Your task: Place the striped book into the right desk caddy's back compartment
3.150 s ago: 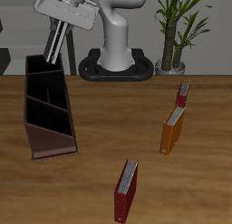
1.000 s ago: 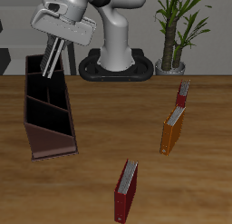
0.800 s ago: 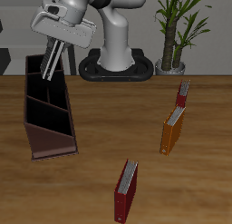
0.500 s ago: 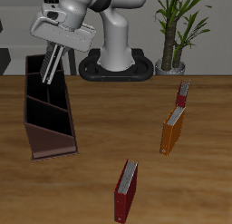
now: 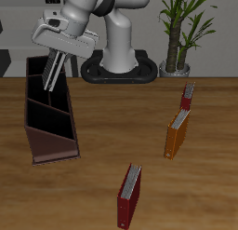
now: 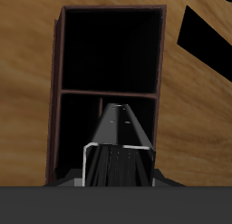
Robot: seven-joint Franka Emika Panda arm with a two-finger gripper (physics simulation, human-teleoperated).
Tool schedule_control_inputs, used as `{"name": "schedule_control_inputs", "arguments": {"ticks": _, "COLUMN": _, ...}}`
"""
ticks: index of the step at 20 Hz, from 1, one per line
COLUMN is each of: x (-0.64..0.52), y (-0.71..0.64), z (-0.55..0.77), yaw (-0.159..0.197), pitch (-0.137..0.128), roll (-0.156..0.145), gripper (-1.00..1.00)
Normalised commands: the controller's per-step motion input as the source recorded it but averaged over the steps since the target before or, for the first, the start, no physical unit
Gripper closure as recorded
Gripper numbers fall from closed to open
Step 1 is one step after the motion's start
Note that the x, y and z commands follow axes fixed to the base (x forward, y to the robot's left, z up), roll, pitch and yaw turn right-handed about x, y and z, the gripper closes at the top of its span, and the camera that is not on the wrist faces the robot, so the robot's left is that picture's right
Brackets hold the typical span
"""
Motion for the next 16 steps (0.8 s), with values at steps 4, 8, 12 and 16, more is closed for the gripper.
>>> {"name": "schedule_control_inputs", "arguments": {"ticks": 4, "x": 0.04, "y": -0.01, "z": -0.06, "yaw": -0.017, "pitch": 0.013, "roll": -0.006, "gripper": 1.00}}
{"name": "schedule_control_inputs", "arguments": {"ticks": 8, "x": 0.06, "y": -0.10, "z": -0.12, "yaw": -0.028, "pitch": 0.024, "roll": -0.021, "gripper": 1.00}}
{"name": "schedule_control_inputs", "arguments": {"ticks": 12, "x": 0.07, "y": -0.14, "z": -0.13, "yaw": -0.037, "pitch": 0.034, "roll": -0.032, "gripper": 1.00}}
{"name": "schedule_control_inputs", "arguments": {"ticks": 16, "x": 0.06, "y": -0.06, "z": -0.10, "yaw": -0.012, "pitch": 0.015, "roll": -0.018, "gripper": 1.00}}
